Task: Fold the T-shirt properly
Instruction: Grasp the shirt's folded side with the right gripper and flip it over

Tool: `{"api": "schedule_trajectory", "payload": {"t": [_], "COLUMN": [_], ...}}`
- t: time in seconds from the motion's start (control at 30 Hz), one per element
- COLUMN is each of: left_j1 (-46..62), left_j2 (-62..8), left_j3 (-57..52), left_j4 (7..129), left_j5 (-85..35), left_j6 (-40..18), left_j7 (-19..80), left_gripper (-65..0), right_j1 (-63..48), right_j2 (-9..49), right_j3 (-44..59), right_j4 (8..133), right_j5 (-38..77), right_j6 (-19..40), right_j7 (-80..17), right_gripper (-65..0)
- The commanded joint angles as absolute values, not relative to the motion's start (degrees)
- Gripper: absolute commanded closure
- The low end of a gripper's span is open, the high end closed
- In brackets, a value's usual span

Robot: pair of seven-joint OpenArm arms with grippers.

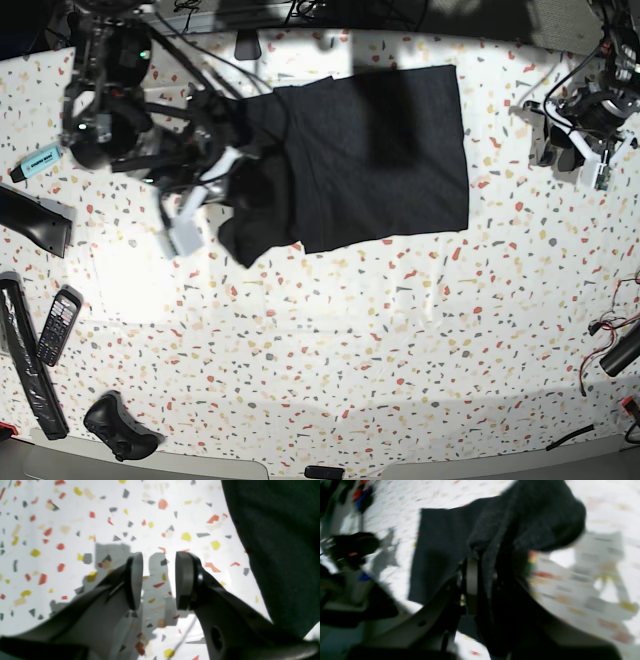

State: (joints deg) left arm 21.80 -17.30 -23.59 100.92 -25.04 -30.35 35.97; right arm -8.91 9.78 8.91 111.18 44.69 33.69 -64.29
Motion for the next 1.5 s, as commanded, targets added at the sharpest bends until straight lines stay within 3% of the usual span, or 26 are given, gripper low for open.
{"api": "schedule_trajectory", "payload": {"t": [0.0, 0.13, 0.33, 0.47, 0.93, 1.03, 1.1, 1.23, 1.47], "left_j1": [21.93, 22.09, 22.06, 22.06, 21.87, 21.61, 21.58, 21.58, 21.61], "left_j2": [-17.93, -17.78, -16.34, -15.90, -15.90, -15.97, -16.47, -18.33, -20.95], "left_j3": [-23.90, -23.90, -23.83, -23.83, -18.59, -18.39, -18.39, -18.76, -23.79], "left_j4": [101.71, 101.58, 97.14, 92.73, 91.33, 91.35, 91.35, 91.35, 91.35], "left_j5": [-26.13, -26.02, -26.06, -28.77, -34.11, -33.91, -33.93, -33.91, -32.51], "left_j6": [-31.09, -31.77, -32.05, -37.78, -39.72, -39.72, -39.72, -39.70, -39.68], "left_j7": [34.50, 35.09, 34.37, 34.17, 35.38, 35.35, 35.35, 35.57, 35.53], "left_gripper": [-20.7, -20.7, -20.7, -20.7, -20.6, -20.7, -20.7, -20.7, -20.7], "right_j1": [-8.23, -8.08, -5.67, -5.43, -5.41, -5.41, -5.39, -4.56, -1.26], "right_j2": [8.64, 3.90, -3.99, -8.71, -9.00, -9.00, -9.00, -9.00, -9.00], "right_j3": [7.40, 0.60, -8.71, -12.86, -21.02, -21.58, -22.44, -25.19, -25.52], "right_j4": [112.36, 112.38, 112.33, 111.98, 107.66, 104.49, 102.56, 100.36, 100.38], "right_j5": [46.04, 43.81, 31.64, 26.50, 23.81, 27.55, 30.92, 37.41, 42.74], "right_j6": [34.15, 34.00, 32.25, 32.14, 31.14, 31.29, 32.93, 35.86, 35.83], "right_j7": [-62.59, -57.52, -56.14, -55.31, -53.04, -50.59, -48.01, -44.75, -45.45], "right_gripper": [0.0, 0.0, 0.0, 0.0, 0.0, -16.8, -24.3, -24.9, -24.9]}}
